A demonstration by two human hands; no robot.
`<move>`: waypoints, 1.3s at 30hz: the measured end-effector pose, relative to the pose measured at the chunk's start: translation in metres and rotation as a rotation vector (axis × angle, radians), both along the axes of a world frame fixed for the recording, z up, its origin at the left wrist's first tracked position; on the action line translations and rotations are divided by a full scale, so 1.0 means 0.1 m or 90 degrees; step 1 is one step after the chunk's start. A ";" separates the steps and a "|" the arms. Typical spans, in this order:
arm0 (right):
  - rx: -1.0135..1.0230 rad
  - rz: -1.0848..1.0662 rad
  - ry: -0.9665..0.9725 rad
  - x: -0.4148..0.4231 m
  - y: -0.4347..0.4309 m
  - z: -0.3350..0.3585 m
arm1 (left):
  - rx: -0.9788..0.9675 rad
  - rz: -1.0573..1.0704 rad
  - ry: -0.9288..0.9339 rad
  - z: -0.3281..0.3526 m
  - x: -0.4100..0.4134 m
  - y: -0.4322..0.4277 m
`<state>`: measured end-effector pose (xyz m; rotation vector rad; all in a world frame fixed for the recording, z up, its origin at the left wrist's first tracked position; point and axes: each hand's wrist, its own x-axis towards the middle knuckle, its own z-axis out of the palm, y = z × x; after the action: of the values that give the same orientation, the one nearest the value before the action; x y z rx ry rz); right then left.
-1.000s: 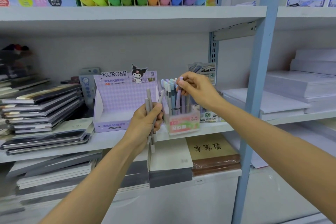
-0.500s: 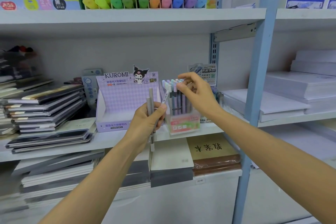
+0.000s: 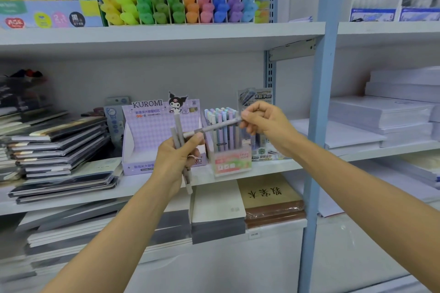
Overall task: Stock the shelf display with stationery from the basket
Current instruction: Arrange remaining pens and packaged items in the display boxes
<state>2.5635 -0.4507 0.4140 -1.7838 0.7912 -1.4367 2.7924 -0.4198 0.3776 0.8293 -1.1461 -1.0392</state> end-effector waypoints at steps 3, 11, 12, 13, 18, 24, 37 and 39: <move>0.048 0.061 0.089 -0.01 0.06 -0.07 | -0.014 0.034 0.100 0.06 -0.05 0.02; -0.045 0.017 0.190 0.23 0.15 0.00 | -0.074 0.081 -0.053 0.13 -0.18 0.17; -0.063 0.013 0.182 0.28 0.16 0.04 | -0.096 0.074 -0.078 0.13 -0.21 0.19; -0.074 0.014 0.184 0.33 0.16 0.07 | -0.114 0.065 -0.104 0.13 -0.23 0.20; -0.097 0.035 0.219 0.42 0.17 0.14 | -0.136 0.037 -0.195 0.12 -0.24 0.16; -0.146 -0.068 -0.014 0.24 0.08 0.25 | 0.029 -0.030 -0.071 0.08 -0.18 0.03; -0.132 -0.194 0.101 0.20 -0.27 -0.12 | -0.059 -0.085 -0.191 -0.12 -0.05 0.03; -0.132 -0.185 0.136 0.19 -0.28 -0.12 | -0.047 -0.091 -0.189 -0.14 -0.03 0.00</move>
<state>2.5830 -0.4784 0.4015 -2.0723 1.0814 -1.5771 2.7893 -0.4195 0.3637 0.8720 -1.5042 -1.0043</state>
